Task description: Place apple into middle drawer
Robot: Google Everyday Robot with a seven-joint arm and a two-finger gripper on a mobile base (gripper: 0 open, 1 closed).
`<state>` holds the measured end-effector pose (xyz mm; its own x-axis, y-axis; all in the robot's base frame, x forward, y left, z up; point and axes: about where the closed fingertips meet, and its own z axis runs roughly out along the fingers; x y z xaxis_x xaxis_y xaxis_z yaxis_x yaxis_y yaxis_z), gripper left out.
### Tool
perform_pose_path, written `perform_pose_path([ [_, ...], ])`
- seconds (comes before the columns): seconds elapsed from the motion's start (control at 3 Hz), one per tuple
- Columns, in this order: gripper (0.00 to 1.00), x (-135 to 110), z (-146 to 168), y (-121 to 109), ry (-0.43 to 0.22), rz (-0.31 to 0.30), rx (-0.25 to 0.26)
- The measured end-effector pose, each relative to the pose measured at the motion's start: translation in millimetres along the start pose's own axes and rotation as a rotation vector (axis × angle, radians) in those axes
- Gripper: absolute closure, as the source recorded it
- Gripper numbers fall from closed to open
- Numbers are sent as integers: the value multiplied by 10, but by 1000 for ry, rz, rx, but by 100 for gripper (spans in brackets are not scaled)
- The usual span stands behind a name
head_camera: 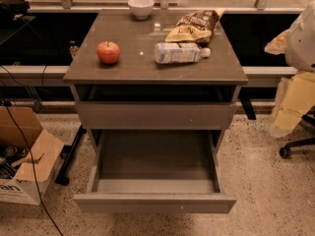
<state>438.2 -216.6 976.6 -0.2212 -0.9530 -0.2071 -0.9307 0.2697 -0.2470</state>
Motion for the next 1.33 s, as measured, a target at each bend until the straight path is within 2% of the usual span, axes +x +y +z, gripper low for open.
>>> perform_pose_path([
  [0.33,0,-17,7,-8,-6,-1,2],
  [0.67,0,-134,55,-63,-46,-4,13],
  [1.0,0,-573,335,-275,-156,-9,18],
  [1.33,0,-872,569,-428,-224,-8,6],
])
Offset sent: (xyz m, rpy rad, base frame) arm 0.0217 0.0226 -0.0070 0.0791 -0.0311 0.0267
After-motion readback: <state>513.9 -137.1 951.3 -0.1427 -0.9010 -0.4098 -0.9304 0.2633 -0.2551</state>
